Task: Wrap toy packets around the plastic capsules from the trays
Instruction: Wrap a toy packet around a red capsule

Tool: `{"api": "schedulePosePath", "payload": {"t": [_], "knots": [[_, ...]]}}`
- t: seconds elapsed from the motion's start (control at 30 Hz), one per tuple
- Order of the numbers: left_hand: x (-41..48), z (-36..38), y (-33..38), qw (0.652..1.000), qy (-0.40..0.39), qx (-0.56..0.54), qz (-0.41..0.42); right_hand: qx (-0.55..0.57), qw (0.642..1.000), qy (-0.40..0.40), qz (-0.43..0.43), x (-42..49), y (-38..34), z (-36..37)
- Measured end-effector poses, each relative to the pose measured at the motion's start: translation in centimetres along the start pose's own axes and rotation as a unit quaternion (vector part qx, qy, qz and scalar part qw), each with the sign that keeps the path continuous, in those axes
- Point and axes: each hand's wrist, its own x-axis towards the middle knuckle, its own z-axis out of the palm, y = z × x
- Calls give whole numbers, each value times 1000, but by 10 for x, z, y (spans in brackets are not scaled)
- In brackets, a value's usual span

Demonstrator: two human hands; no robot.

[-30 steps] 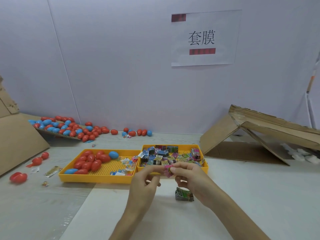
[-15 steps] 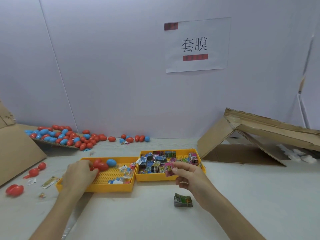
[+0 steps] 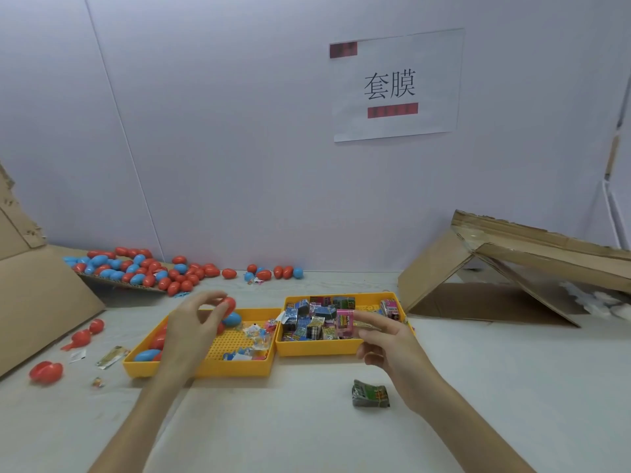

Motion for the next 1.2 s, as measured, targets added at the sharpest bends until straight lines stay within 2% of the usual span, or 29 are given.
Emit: {"api": "schedulePosePath", "payload": {"t": [0.03, 0.07, 0.13, 0.17, 0.27, 0.33, 0.4, 0.53, 0.67, 0.83, 1.07, 1.2], "knots": [[-6, 5, 15, 993, -28, -111, -28, -4, 1000, -1, -8, -1, 0, 0], [-15, 11, 29, 970, -69, -224, -60, -8, 1000, -2, -16, -1, 0, 0], [-35, 27, 51, 888, -154, -416, -123, -13, 999, -4, -29, -2, -1, 2], [-43, 35, 59, 846, -182, -479, -145, -13, 999, -4, -34, -3, -1, 2], [-60, 58, 72, 752, -212, -594, -191, -8, 999, 5, -43, -4, -3, 1], [-66, 68, 75, 721, -205, -627, -213, -1, 999, 6, -48, -3, -4, 1], [-71, 74, 74, 705, -201, -640, -230, -4, 998, 7, -57, -4, -4, 1], [-77, 77, 70, 708, -203, -634, -234, -36, 996, 7, -81, -7, -4, 3], [-80, 78, 70, 745, -204, -590, -236, -48, 995, 9, -82, -8, -4, 4], [-81, 81, 66, 734, -193, -609, -230, -68, 995, -4, -75, -9, -4, 7], [-83, 83, 68, 842, -183, -482, -163, -81, 995, -11, -60, -9, -3, 6], [-84, 84, 67, 860, -178, -458, -141, -94, 994, -13, -53, -8, -2, 6]]}}
